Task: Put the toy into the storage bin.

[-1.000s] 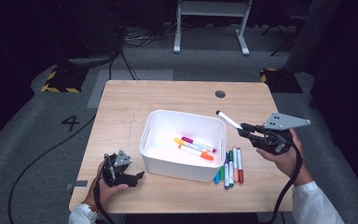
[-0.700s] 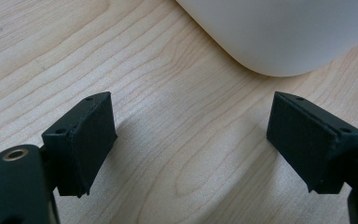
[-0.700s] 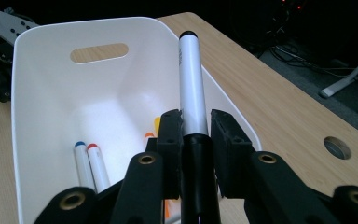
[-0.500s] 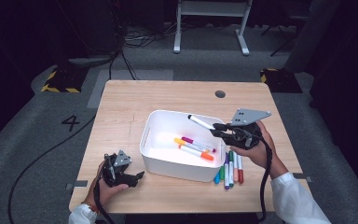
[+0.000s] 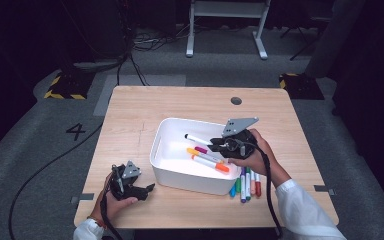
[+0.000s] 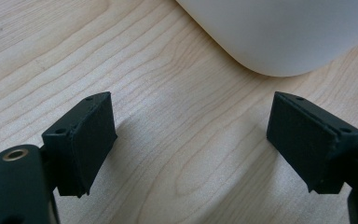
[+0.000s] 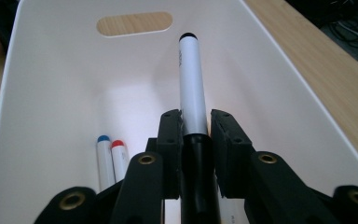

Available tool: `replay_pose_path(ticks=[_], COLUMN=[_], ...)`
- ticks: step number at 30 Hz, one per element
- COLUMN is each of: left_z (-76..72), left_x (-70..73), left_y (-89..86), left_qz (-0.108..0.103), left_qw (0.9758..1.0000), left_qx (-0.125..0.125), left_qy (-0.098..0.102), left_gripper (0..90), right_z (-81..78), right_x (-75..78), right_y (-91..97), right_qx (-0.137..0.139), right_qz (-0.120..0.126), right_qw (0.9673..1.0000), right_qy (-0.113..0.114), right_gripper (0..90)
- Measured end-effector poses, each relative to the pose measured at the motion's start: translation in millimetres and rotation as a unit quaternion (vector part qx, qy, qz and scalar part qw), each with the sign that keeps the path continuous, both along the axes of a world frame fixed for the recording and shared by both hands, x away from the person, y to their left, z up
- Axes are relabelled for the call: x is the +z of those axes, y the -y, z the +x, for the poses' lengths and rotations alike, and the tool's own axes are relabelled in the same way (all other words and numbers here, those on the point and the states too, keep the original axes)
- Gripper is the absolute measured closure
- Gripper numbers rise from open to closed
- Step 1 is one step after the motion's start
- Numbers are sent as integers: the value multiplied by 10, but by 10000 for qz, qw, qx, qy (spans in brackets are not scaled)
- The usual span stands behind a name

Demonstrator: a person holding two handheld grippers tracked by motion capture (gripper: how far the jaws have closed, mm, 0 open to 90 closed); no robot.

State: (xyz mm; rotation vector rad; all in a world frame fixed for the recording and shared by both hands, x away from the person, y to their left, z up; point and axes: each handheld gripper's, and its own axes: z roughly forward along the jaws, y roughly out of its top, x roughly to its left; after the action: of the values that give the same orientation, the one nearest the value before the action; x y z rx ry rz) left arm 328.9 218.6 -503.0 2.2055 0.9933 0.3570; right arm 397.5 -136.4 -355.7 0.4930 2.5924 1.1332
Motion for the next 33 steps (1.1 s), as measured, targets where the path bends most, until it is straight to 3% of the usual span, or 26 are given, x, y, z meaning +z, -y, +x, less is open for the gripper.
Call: replay_pose_path(ticks=[11,27,33], left_z=[0,-4,-3], left_x=[0,1,1], left_y=[0,1,1], left_qz=[-1,15,16], left_qw=[10000,10000,10000], left_qx=[0,27,27], left_qy=[0,18,18], left_gripper=[155,155,155], right_z=[-36,-168,-189], right_x=[-125,-229,-231], right_y=[-159,-216,-220], right_qx=[454,1033,1102], right_qz=[-602,-1018,-1046], right_qw=[9968,9865,9857], right_qy=[-272,-761,-729], right_gripper=[748,746,744])
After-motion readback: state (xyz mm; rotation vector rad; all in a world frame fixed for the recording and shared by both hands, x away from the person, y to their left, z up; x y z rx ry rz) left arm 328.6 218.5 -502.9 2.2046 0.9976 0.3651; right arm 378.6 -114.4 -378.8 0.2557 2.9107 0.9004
